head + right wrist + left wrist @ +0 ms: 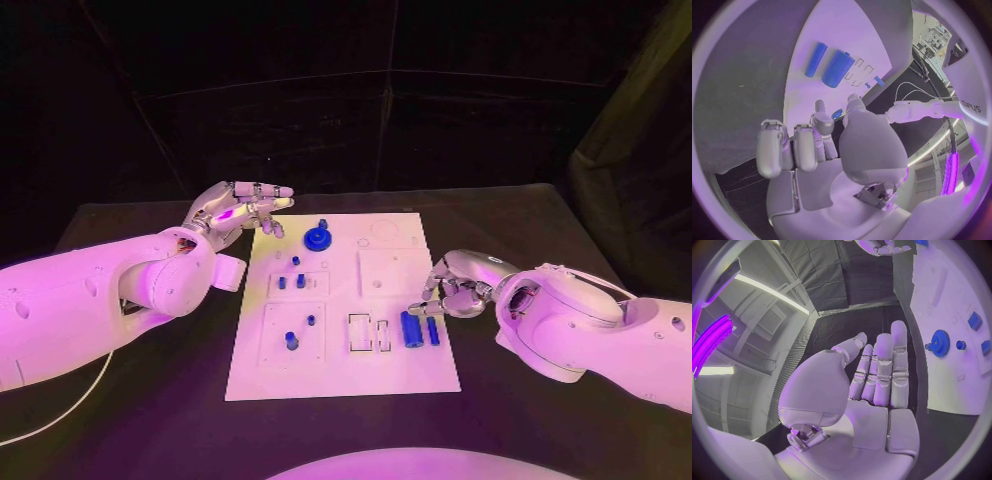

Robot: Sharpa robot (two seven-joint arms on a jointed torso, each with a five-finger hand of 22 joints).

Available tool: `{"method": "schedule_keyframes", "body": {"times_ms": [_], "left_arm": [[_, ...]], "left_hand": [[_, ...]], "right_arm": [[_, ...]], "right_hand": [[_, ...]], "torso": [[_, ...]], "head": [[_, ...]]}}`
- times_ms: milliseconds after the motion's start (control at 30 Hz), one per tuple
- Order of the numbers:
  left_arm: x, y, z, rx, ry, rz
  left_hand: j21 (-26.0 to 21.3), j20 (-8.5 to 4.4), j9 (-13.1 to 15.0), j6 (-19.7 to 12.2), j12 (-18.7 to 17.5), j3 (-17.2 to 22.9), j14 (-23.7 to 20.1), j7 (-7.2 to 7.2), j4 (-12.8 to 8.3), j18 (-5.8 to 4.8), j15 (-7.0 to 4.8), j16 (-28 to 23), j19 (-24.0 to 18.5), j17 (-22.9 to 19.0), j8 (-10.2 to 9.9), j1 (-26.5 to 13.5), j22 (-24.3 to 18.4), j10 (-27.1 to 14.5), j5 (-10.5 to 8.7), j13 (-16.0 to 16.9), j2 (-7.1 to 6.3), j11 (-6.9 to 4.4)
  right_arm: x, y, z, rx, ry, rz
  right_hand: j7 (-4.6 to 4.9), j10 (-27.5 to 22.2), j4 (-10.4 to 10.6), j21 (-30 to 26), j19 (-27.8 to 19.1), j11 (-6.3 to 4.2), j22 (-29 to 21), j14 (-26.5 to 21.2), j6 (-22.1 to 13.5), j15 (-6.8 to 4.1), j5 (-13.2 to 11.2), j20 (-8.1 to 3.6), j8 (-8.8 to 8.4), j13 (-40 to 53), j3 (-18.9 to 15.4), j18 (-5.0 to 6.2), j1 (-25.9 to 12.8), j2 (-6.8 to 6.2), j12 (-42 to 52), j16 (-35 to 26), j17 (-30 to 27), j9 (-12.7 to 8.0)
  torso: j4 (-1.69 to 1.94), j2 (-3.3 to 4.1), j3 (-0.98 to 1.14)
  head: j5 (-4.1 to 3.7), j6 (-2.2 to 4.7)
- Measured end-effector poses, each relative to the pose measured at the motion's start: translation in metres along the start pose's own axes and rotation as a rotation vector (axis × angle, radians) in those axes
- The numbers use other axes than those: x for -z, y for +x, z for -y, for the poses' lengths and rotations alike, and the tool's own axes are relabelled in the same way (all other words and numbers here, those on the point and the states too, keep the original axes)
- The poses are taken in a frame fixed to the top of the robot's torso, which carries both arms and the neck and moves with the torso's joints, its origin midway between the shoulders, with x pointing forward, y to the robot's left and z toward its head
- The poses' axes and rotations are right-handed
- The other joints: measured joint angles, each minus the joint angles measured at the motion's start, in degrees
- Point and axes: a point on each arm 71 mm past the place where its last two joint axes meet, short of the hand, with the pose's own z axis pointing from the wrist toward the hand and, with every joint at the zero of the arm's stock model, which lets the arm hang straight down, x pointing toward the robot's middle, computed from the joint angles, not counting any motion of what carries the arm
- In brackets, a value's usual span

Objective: Assemble the parts on the task board

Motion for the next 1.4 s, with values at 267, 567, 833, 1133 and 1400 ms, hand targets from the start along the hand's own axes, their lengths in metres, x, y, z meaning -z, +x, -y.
{"method": "schedule_keyframes", "body": {"times_ms": [267, 567, 833, 1133, 1400], "left_arm": [[0.001, -0.001, 0.0, 0.0, -0.002, 0.001], [0.001, -0.002, -0.001, 0.0, -0.003, 0.0], [0.002, -0.002, -0.001, 0.0, -0.004, 0.0], [0.002, -0.003, -0.001, 0.001, -0.006, -0.001], [0.003, -0.004, -0.001, 0.002, -0.008, -0.001]], "left_hand": [[0.0, 0.0, 0.0, 0.0, 0.0, -0.3, 0.0, 0.0, 0.3, 0.0, 0.0, 0.0, 0.0, -0.2, 0.4, -0.3, -0.1, 0.0, 0.0, -0.1, 0.06, 0.0], [0.0, 0.0, 0.0, 0.0, 0.2, -0.4, 0.0, 0.0, 0.4, 0.0, 0.0, 0.0, 0.0, -0.2, 0.4, -0.6, -0.2, 0.0, 0.0, -0.1, -0.01, 0.0], [0.0, 0.0, 0.0, 0.0, 0.2, -0.4, 0.0, 0.0, 0.4, 0.0, 0.0, 0.0, 0.0, -0.2, 0.4, -0.6, -0.2, 0.0, 0.0, -0.1, -0.01, 0.0], [0.0, 0.0, 0.0, 0.0, 0.2, -0.4, 0.0, 0.0, 0.4, 0.0, 0.0, 0.0, 0.0, -0.2, 0.4, -0.6, -0.2, 0.0, 0.0, -0.1, -0.02, 0.0], [-0.3, 0.0, 0.0, 0.0, 0.2, -0.4, 0.0, 0.0, 0.4, 0.0, 0.0, 0.0, 0.0, -0.3, 0.4, -0.6, -0.3, 0.0, 0.0, -0.1, -0.02, 0.0]], "right_arm": [[-0.004, 0.014, -0.005, 0.049, 0.01, -0.041], [-0.006, 0.026, -0.008, 0.089, 0.009, -0.084], [-0.011, 0.031, -0.011, 0.125, 0.004, -0.096], [-0.016, 0.036, -0.02, 0.141, -0.02, -0.087], [-0.013, 0.039, -0.024, 0.12, -0.031, -0.069]], "right_hand": [[-0.33, 1.6, 0.1, 0.4, 0.4, -0.1, 0.0, -0.2, -0.3, -0.2, -0.2, -0.01, 0.97, 5.3, -0.4, 0.01, -1.1, -0.16, 4.5, 1.0, 1.5, 1.2], [-0.4, 1.8, 0.1, 0.6, 0.4, -0.17, 0.0, -0.2, -0.4, -0.2, -0.2, -0.02, 1.53, 7.3, -0.4, 0.02, -1.3, -0.33, 5.7, 1.2, 1.7, 2.0], [-0.4, 1.8, 0.1, 0.6, 0.4, -0.18, 0.0, -0.2, -0.3, -0.19, 0.0, -0.02, 2.22, 7.2, -0.4, 0.02, -1.6, -0.09, 5.7, 1.2, 1.6, 2.5], [-0.42, 1.8, -0.5, 0.6, 0.4, -0.19, 0.0, 0.0, -0.8, -0.4, 2.6, -0.02, 3.23, 7.7, 0.1, 0.02, 0.9, 2.18, 5.7, 1.2, 1.6, 4.5], [-1.56, 2.1, -0.8, 1.3, 1.2, -0.91, 0.0, 0.1, 0.1, -0.91, 7.3, -0.41, 4.57, 9.5, 0.5, 0.03, 3.8, 4.59, 6.5, 1.9, 1.6, 5.0]], "torso": [[0.01, 0.02, -0.07], [-0.03, 0.05, -0.08], [-0.03, 0.05, -0.09], [-0.02, 0.1, -0.13], [-0.04, 0.05, -0.12]], "head": [[0.21, -0.36], [0.14, -0.63], [0.1, -0.76], [0.23, -0.92], [0.3, -1.0]]}}
